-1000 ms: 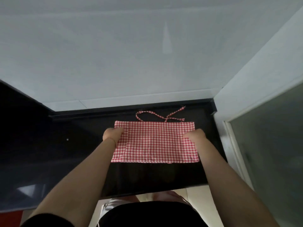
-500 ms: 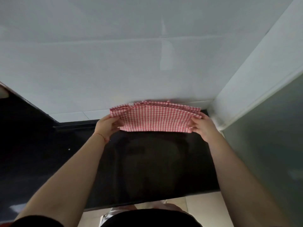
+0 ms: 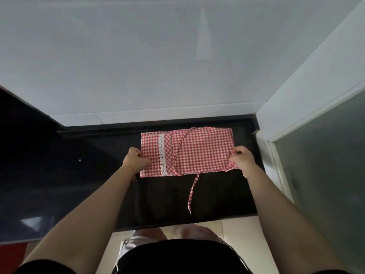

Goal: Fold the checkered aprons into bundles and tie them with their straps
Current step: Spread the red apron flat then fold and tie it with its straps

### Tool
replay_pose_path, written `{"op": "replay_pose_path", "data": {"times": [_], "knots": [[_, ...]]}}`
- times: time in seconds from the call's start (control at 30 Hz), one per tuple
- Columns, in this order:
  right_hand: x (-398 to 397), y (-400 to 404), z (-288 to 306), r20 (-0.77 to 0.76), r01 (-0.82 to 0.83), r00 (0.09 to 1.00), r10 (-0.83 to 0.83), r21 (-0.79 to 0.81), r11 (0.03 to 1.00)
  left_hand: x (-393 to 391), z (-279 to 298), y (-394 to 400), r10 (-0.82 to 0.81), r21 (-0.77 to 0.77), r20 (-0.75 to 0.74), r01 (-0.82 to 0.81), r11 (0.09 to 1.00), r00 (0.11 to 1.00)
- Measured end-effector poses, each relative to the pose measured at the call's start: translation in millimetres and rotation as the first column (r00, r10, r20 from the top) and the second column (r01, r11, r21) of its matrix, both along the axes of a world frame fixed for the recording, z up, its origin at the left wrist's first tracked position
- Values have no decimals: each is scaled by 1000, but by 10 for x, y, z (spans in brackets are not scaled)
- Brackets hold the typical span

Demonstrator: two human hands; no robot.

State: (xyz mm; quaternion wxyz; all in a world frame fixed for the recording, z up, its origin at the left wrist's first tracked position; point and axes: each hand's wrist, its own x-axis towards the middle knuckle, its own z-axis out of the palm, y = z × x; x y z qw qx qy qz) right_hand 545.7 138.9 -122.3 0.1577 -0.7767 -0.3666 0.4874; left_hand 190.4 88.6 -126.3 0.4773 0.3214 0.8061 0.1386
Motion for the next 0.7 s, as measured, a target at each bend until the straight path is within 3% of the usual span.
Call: {"op": "replay_pose_path", "data": {"times": [0.07,0.13,0.2,0.27,0.37,0.43,0.47,0.5,0.53,0.57,0.6,0.63,0.67,0.7], "knots": [[-109,28,49,370,-187,914,166,22,982,78,49,47,-172,-30,-293,171,985,940],[-244,29,97,624,-320,756,198,88,943,213,113,69,-193,111,-521,289,951,832],[-389,59,134,606,-394,777,170,258,882,438,173,138,-200,224,-457,329,917,867],[-544,62,101,500,-511,804,323,302,805,688,186,191,-322,156,-306,381,911,896],[-720,-22,48,456,-747,633,626,146,648,963,169,217,-371,117,-167,392,913,914],[-720,-18,-21,447,-775,589,673,75,628,1017,222,242,-354,209,41,338,918,934],[-708,-5,-39,454,-775,587,670,74,628,1011,284,260,-434,249,156,390,887,887],[-684,21,-95,424,-767,604,675,79,637,1007,392,278,-575,249,250,522,816,779],[-655,48,-84,365,-741,649,668,101,664,1014,506,283,-715,209,332,691,692,616],[-663,81,-39,206,-639,767,608,147,755,1037,623,277,-799,142,411,835,532,439],[-655,116,-22,139,-590,807,574,178,788,1074,715,273,-830,77,476,926,369,291],[-638,146,-12,99,-568,823,560,182,803,1106,762,279,-826,25,521,964,266,214],[-619,167,42,111,-609,793,599,143,780,1124,769,290,-814,-8,541,969,247,212],[-583,179,59,93,-605,796,598,97,790,1140,761,294,-814,-17,524,958,285,251]]}}
